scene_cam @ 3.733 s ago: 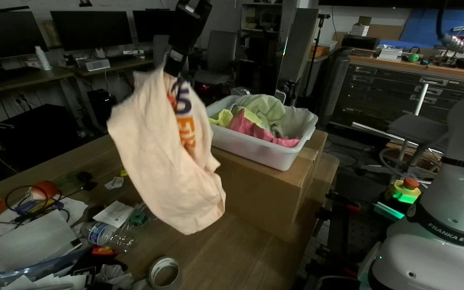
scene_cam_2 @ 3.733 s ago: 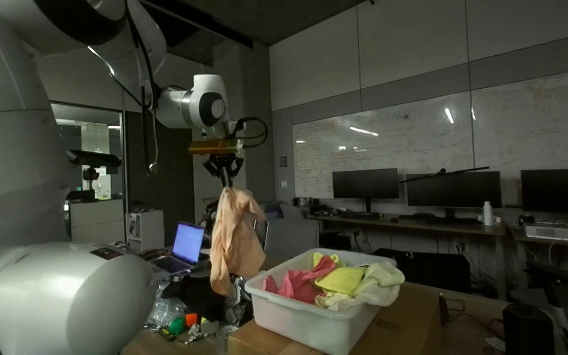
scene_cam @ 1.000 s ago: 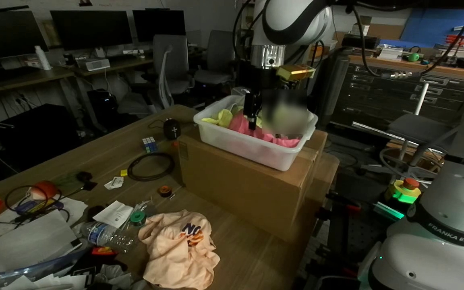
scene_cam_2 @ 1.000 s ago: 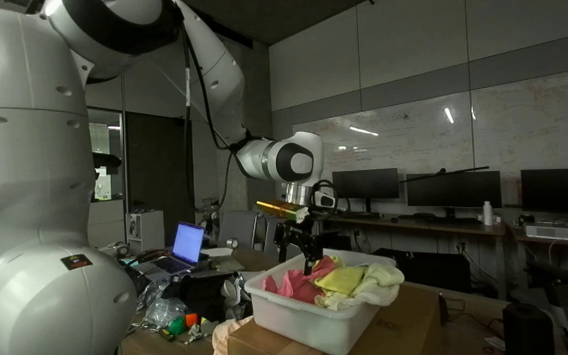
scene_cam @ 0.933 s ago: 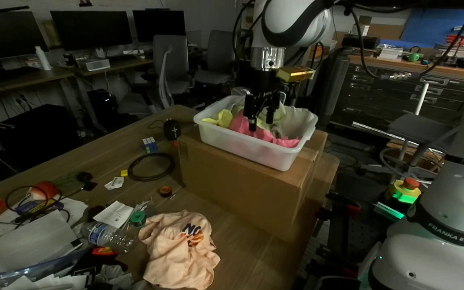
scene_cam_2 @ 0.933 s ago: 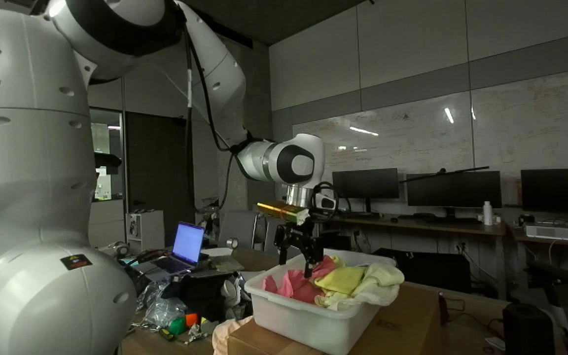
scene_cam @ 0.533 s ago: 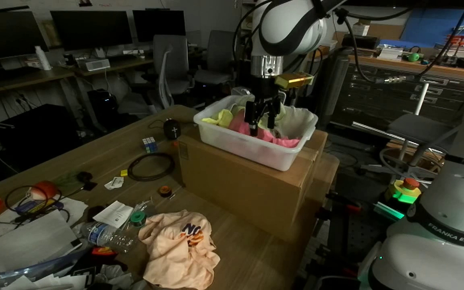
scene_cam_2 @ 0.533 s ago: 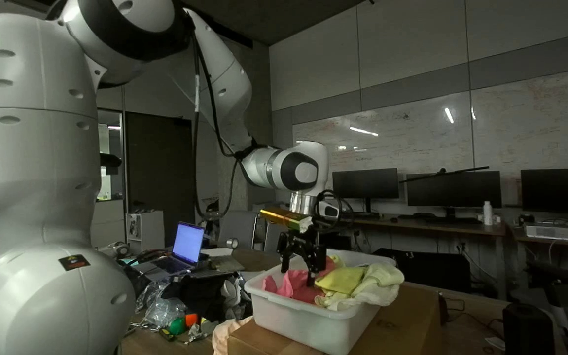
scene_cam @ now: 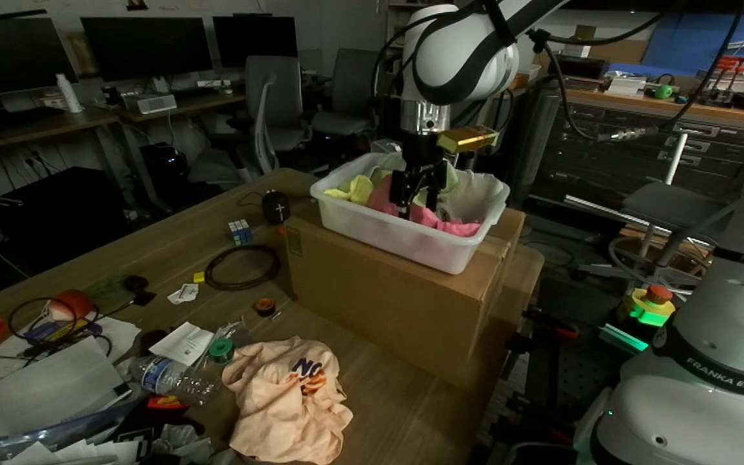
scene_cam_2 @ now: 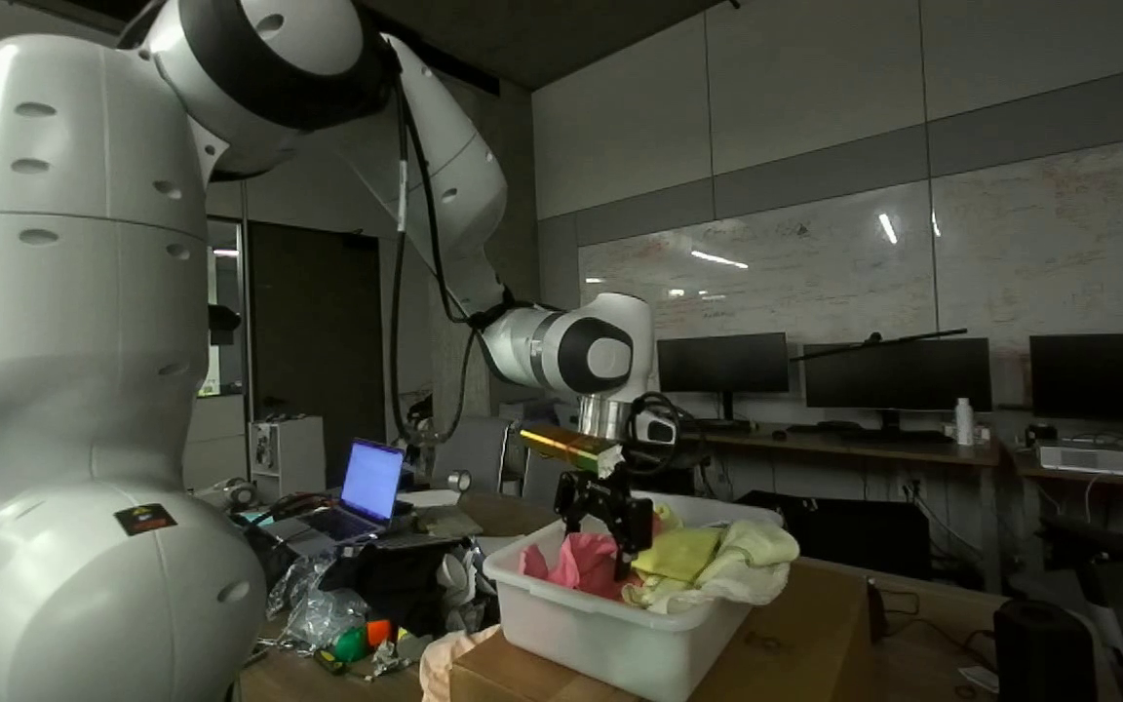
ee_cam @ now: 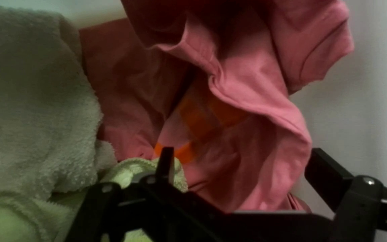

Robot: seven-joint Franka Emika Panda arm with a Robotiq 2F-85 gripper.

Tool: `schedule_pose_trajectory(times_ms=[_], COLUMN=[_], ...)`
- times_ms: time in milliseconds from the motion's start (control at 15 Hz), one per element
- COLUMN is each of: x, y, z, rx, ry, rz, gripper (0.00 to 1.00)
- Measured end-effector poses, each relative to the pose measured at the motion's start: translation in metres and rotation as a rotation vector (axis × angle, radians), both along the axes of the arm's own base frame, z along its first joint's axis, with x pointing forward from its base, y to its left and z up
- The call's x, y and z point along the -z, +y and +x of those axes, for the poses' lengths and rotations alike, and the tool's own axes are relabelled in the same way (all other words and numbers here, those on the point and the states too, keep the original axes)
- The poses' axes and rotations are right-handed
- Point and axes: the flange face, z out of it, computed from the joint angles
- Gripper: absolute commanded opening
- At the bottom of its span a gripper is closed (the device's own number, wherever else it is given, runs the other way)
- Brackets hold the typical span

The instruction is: Remove the clothes from the white bin and put them on the table

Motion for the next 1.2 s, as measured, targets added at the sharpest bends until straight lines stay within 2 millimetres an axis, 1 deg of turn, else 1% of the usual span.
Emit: schedule_pose_trajectory(times_ms=[200, 267, 400, 467, 867, 933, 1000, 1133, 1200], x=[0.007, 0.01, 0.015, 0.017, 0.02, 0.02, 0.019, 0.018, 0.016], y=[-0.001, -0.002, -0.002, -0.002, -0.003, -0.003, -0.003, -0.003, -0.003], z=[0.0, 0.0, 0.0, -0.001, 0.001, 0.001, 0.001, 0.002, 0.003], rx=[-0.009, -0.013, -0.02, -0.022, -0.018, -0.016, -0.014, -0.009, -0.005], ry=[-0.011, -0.01, -0.008, -0.006, -0.014, -0.015, -0.017, -0.031, -0.04], rz=[-0.021, -0.03, -0.048, -0.055, -0.065, -0.065, -0.066, -0.068, -0.07], gripper=[1.0, 0.81, 0.68, 0.58, 0.13, 0.07, 0.04, 0.01, 0.01])
